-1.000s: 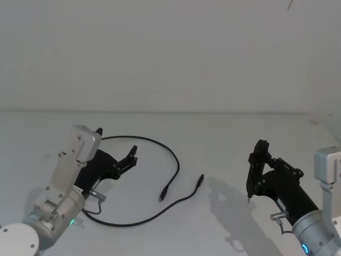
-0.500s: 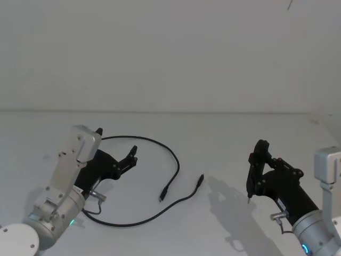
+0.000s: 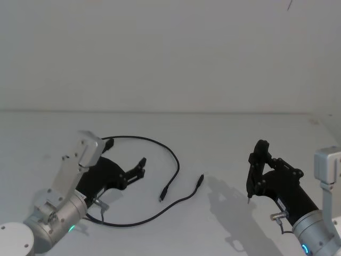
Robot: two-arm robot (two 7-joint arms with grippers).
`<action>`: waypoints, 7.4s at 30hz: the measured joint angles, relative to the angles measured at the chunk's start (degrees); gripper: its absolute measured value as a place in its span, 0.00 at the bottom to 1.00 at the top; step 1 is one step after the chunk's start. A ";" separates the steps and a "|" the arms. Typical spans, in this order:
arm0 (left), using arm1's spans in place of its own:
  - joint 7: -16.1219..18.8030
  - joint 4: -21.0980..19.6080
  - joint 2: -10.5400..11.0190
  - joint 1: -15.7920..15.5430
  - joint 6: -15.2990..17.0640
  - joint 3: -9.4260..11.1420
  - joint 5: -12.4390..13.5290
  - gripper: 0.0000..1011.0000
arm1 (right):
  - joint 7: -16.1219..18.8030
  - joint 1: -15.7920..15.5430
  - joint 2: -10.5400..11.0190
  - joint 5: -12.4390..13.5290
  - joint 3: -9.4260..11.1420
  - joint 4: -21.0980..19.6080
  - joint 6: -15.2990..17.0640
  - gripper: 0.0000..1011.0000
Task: Pick up the data cable with the one hand.
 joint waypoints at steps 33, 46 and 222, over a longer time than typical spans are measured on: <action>-26.00 4.03 6.34 -2.24 13.30 5.40 -11.49 0.99 | 0.00 0.00 0.00 0.00 0.00 0.00 0.00 0.28; -32.21 9.33 5.42 -7.32 15.09 9.13 -12.22 0.99 | 0.00 0.00 0.00 0.00 0.00 0.00 0.00 0.28; -29.17 -8.17 10.82 3.85 14.19 0.11 -15.14 0.05 | 1.17 2.27 -7.39 4.54 -2.46 -4.07 8.12 0.28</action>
